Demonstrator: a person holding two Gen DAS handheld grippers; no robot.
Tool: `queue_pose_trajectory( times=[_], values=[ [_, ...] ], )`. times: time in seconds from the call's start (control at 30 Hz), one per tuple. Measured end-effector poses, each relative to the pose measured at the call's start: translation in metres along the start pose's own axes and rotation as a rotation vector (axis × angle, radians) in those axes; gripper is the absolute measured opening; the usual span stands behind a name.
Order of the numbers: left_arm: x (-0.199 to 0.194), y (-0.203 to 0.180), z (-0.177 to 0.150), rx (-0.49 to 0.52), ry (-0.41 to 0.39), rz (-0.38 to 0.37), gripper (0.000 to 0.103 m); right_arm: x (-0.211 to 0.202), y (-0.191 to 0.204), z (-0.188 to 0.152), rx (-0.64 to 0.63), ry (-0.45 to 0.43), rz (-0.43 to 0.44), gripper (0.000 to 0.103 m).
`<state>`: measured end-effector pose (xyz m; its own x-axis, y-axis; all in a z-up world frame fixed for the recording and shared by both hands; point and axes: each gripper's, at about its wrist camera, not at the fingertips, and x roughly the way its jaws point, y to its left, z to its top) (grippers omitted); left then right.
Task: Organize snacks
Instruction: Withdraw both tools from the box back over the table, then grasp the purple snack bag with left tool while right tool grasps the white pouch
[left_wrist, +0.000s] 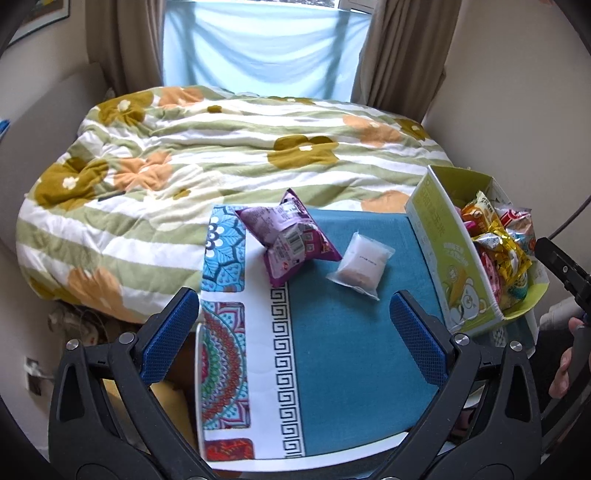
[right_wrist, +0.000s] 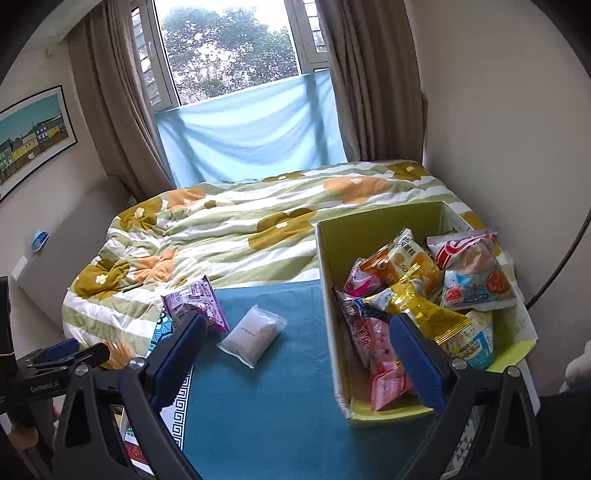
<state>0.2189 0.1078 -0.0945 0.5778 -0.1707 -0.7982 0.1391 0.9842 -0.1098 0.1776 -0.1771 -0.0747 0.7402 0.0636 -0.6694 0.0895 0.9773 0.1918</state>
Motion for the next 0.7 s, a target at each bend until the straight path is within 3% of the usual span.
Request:
queue_pose_trajectory(
  times=[0.3, 0.5, 0.7],
  values=[
    [0.065, 0.032, 0.045, 0.215, 0.065, -0.063, 0.102, 0.053, 0.055, -0.014, 0.1, 0.043, 0.019, 0.099],
    [0.109, 0.005, 0.056, 0.466, 0.077, -0.049, 0.102, 0.109, 0.072, -0.022, 0.087, 0.151, -0.011, 0.099],
    [0.157, -0.024, 0.056, 0.66, 0.158, -0.033, 0.102, 0.158, 0.065, -0.031, 0.125, 0.24, -0.032, 0.099]
  ],
)
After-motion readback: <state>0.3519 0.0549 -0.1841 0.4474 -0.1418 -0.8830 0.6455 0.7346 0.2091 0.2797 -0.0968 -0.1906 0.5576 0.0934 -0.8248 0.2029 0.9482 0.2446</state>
